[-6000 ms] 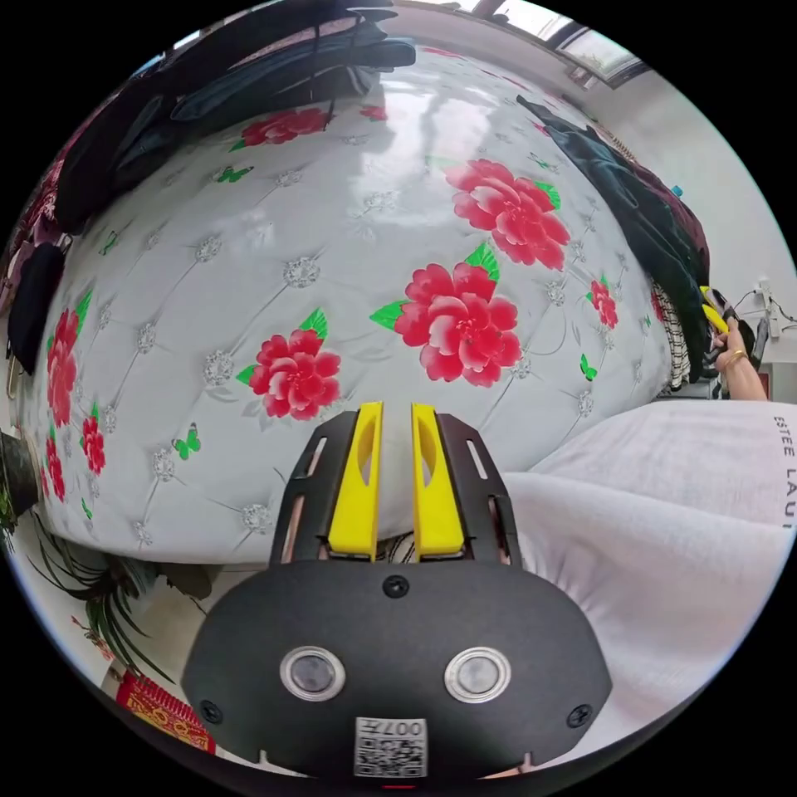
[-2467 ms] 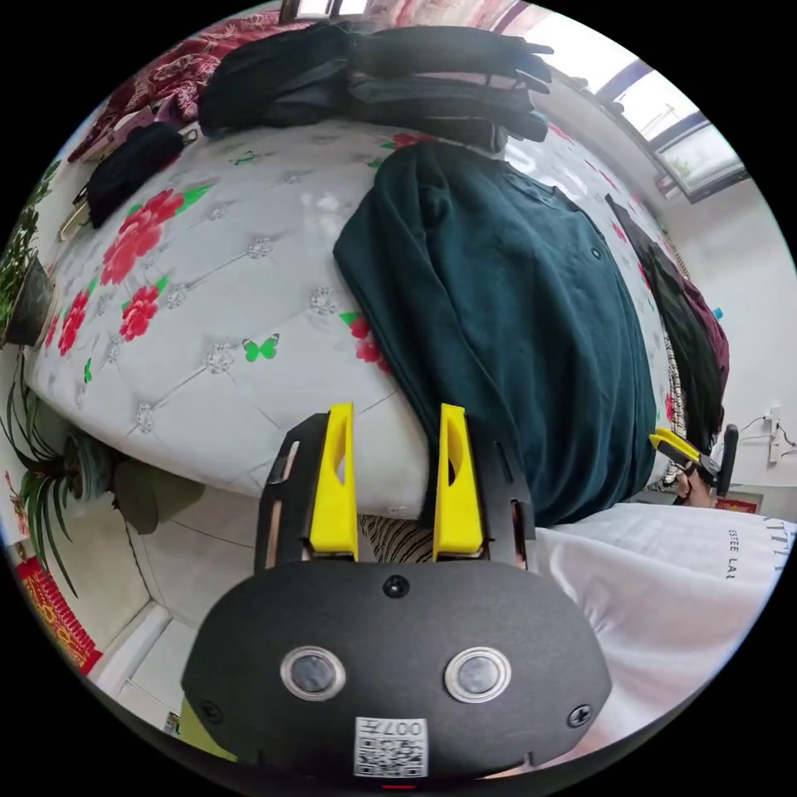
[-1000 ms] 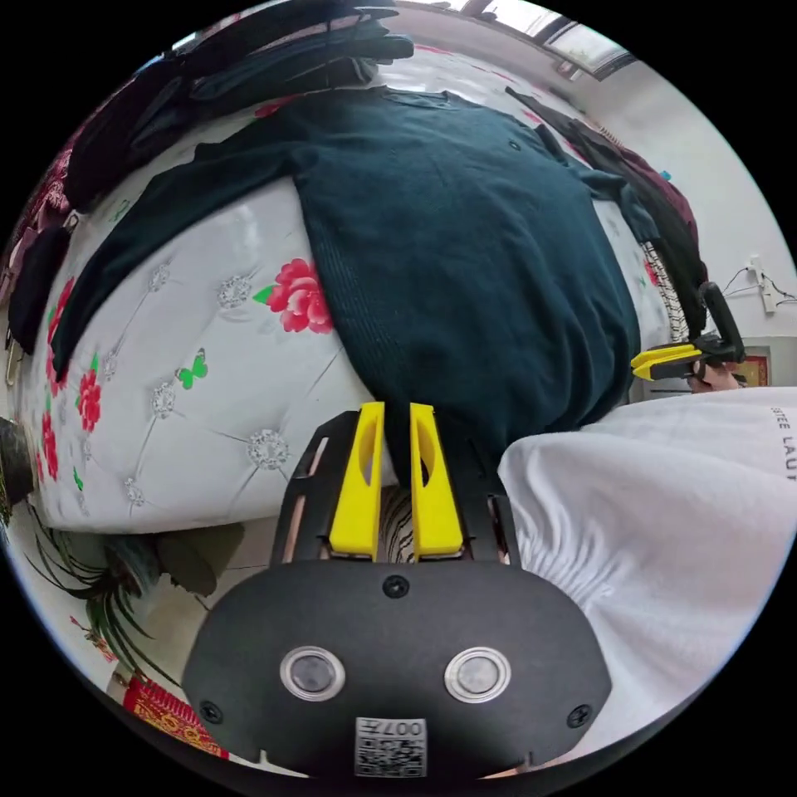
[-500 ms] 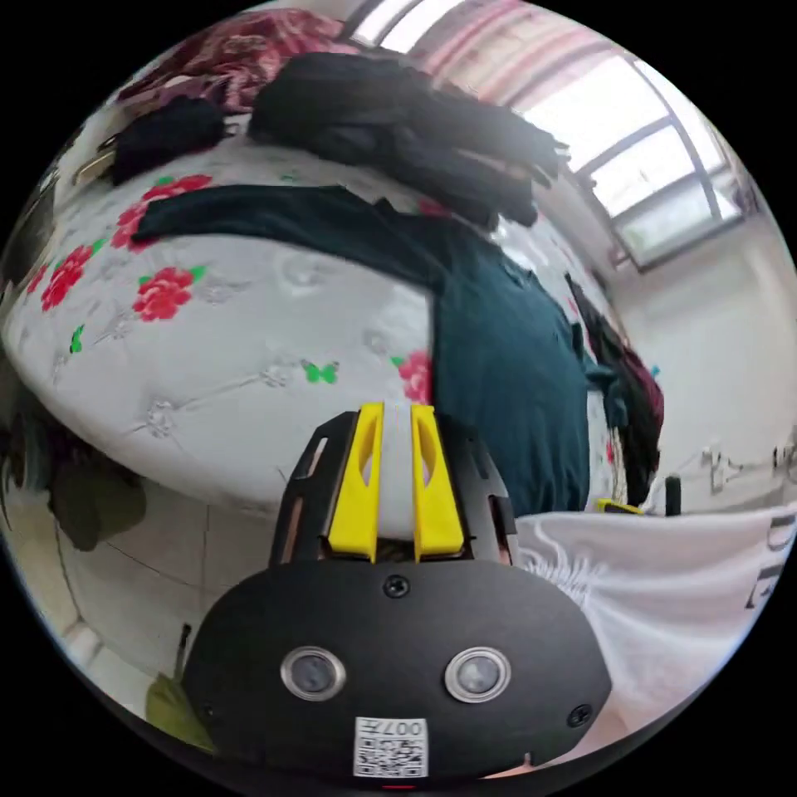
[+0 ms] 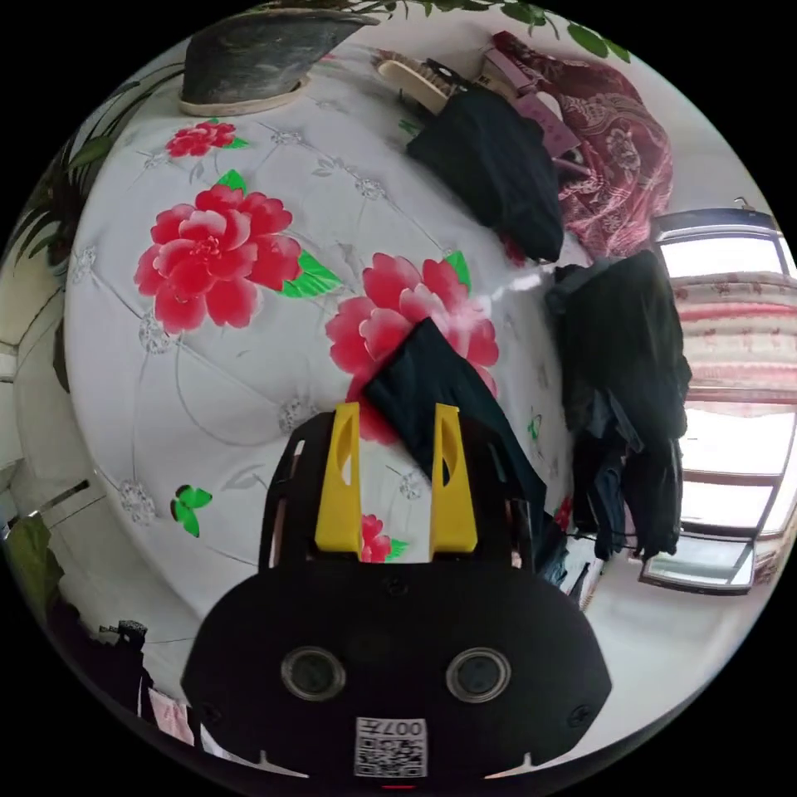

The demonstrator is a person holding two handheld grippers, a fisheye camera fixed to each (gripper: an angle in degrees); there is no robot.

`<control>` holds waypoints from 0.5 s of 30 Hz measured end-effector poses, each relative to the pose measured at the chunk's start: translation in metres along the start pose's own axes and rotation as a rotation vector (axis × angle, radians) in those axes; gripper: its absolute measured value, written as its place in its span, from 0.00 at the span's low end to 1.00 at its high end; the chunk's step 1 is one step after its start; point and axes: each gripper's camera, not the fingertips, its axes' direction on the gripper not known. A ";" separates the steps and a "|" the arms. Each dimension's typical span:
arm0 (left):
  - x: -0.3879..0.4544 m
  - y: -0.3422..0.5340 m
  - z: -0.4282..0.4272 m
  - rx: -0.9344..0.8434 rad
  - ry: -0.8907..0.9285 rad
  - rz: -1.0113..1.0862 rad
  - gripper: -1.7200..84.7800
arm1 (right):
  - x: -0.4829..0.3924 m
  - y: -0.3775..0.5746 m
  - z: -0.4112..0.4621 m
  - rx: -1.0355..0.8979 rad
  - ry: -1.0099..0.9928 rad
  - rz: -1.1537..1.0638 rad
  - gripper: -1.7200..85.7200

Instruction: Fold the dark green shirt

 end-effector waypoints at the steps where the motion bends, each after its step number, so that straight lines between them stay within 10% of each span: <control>1: 0.002 -0.003 0.002 0.002 -0.009 0.004 0.15 | -0.002 0.003 0.001 0.005 0.000 0.010 0.02; 4: 0.018 -0.010 0.007 -0.007 -0.143 0.058 0.07 | -0.008 0.014 0.006 0.021 -0.005 0.068 0.02; 15: -0.017 -0.014 -0.096 0.392 0.624 0.203 0.02 | -0.024 0.017 -0.002 0.058 -0.020 0.028 0.02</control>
